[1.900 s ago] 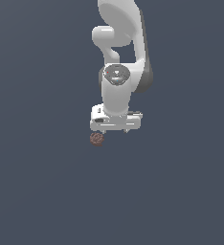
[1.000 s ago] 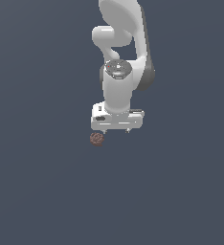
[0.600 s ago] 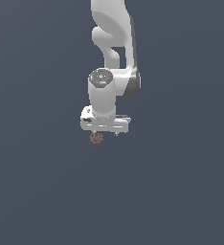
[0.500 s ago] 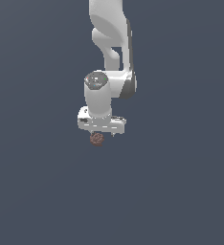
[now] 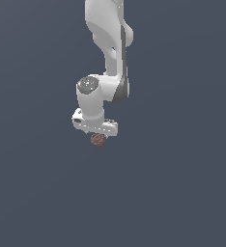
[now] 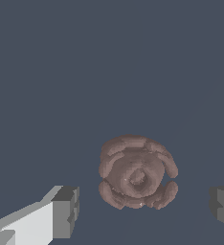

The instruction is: Pick up the object and move it to a goal position.

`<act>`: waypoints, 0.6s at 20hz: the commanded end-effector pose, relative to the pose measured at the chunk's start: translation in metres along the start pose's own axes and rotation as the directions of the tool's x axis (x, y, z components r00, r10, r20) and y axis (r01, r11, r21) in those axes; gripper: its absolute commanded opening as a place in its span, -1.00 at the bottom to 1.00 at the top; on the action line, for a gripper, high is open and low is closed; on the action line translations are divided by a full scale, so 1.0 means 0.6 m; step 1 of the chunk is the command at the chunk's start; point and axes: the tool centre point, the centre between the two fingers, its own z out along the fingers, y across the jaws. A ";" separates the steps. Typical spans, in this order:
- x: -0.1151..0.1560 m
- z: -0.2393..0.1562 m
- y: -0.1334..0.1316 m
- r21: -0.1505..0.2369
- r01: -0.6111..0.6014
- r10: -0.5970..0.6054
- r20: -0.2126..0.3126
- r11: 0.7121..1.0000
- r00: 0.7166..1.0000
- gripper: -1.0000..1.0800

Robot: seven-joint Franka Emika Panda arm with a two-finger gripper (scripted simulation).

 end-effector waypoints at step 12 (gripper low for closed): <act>-0.002 0.073 0.001 0.000 -0.004 0.004 -0.001 1.000 1.000 0.92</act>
